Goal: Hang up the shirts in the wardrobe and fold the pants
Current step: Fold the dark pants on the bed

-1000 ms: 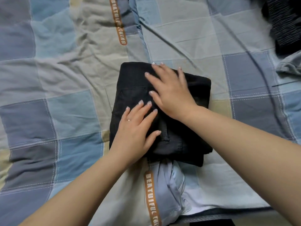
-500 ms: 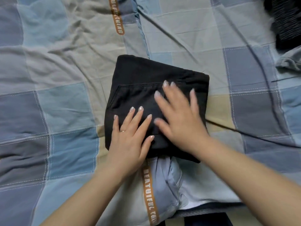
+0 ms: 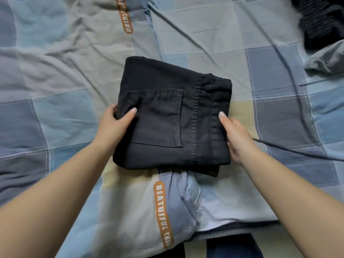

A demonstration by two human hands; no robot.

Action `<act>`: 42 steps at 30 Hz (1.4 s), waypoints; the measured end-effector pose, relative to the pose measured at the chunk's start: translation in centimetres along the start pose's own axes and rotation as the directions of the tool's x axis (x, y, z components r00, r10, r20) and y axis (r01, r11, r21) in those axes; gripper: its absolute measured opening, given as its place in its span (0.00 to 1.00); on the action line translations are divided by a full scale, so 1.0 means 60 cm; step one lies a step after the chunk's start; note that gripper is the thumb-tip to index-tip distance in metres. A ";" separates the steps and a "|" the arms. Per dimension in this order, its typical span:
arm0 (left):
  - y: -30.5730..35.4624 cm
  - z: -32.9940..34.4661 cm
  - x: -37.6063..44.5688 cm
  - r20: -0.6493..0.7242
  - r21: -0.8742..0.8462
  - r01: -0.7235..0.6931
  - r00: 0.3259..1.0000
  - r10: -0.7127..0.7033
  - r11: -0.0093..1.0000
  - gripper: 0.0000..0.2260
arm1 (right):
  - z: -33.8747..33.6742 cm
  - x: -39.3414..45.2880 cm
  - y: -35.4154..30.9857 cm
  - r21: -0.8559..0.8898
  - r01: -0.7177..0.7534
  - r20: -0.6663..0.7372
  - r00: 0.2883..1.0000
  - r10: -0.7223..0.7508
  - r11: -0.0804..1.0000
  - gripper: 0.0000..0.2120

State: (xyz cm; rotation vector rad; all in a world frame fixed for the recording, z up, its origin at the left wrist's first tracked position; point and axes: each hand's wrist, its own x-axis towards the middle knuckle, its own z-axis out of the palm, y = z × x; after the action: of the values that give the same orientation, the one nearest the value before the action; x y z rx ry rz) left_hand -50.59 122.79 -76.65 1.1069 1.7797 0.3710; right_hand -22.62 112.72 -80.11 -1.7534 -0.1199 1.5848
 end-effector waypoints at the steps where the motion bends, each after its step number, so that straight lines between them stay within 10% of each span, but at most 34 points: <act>1: 0.004 -0.003 0.011 0.061 -0.086 0.088 0.995 -0.083 0.992 0.26 | -0.001 0.011 -0.004 0.039 -0.033 0.044 0.999 0.032 0.999 0.17; 12: 0.032 -0.016 -0.033 0.098 -0.135 0.020 0.995 -0.007 0.991 0.17 | -0.022 -0.022 -0.015 0.015 0.133 0.179 0.975 -0.133 0.991 0.17; 28: 0.242 0.011 -0.396 0.203 -0.225 -0.121 0.965 0.167 0.967 0.13 | -0.251 -0.449 -0.127 0.058 0.243 -0.033 0.970 -0.242 0.968 0.14; 42: 0.342 -0.020 -0.741 0.624 -0.128 -0.333 0.705 0.337 0.934 0.17 | -0.318 -0.959 0.037 0.261 0.403 -0.521 0.824 -0.224 0.877 0.13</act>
State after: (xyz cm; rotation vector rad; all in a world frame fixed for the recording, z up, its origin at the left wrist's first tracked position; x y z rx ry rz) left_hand -35.86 97.96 -37.09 1.3593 0.9650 0.1734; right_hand -19.67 71.69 -35.51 -1.6679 0.1103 0.8320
